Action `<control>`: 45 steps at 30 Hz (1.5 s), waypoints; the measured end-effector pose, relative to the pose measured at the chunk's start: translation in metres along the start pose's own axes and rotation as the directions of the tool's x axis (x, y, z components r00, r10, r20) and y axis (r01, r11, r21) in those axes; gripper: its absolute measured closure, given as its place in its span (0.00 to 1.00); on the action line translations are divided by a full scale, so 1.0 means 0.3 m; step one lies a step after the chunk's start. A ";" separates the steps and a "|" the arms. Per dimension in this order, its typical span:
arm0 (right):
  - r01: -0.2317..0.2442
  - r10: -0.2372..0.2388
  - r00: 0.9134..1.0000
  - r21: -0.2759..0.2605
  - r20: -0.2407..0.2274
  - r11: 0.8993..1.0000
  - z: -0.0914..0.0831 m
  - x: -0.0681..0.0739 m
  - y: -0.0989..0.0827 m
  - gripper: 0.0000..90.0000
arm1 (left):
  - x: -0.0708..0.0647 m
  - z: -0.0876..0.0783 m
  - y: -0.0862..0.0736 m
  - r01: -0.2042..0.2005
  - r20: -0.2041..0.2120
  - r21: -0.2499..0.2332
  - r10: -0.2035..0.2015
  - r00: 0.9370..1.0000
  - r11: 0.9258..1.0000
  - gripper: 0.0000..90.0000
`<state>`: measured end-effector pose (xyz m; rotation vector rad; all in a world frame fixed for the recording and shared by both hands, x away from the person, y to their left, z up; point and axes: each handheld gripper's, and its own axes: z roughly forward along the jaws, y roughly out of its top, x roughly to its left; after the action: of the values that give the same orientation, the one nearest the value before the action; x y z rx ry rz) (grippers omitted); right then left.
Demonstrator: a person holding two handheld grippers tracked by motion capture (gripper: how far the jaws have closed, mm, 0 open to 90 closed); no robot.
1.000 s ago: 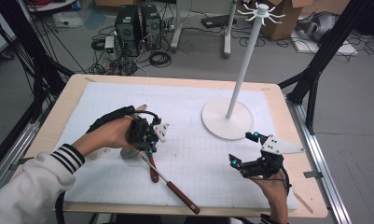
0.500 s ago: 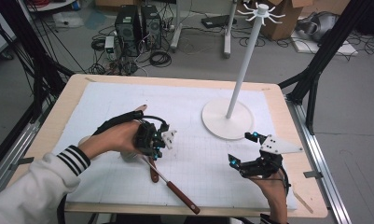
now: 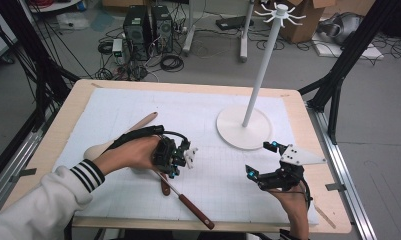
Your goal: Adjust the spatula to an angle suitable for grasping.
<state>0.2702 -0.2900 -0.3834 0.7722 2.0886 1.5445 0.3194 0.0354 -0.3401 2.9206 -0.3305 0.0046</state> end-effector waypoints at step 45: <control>0.003 -0.003 1.000 -0.001 -0.003 1.000 0.001 0.001 0.000 0.01 | -0.100 0.151 0.031 -0.054 0.100 0.084 0.045 0.994 0.995 1.00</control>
<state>0.2702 -0.2896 -0.3834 0.7660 2.0905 1.5458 0.2871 0.0241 -0.3834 3.0035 -0.4289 -0.1199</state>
